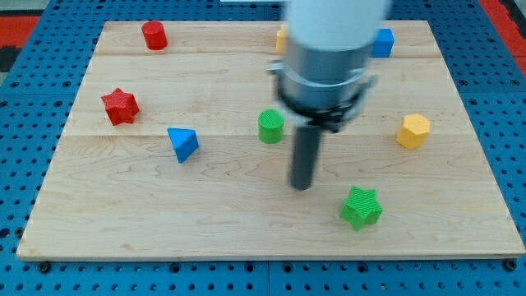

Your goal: Push the green circle right beside the triangle

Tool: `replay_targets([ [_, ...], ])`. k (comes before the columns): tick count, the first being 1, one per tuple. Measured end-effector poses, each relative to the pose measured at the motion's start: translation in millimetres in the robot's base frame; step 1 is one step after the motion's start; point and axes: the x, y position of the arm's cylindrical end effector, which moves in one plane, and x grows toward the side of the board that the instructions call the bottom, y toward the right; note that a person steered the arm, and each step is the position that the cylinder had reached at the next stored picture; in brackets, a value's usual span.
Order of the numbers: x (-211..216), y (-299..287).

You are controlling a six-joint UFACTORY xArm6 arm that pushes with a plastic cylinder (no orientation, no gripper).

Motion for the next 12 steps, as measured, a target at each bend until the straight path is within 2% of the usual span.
replay_targets([
  [1, 51.2, 34.6],
  [3, 27.9, 148.5],
  [5, 25.3, -40.8],
  [9, -19.9, -71.7],
  [10, -23.8, -55.3],
  [11, -62.6, 6.1],
  [12, -112.8, -4.5],
])
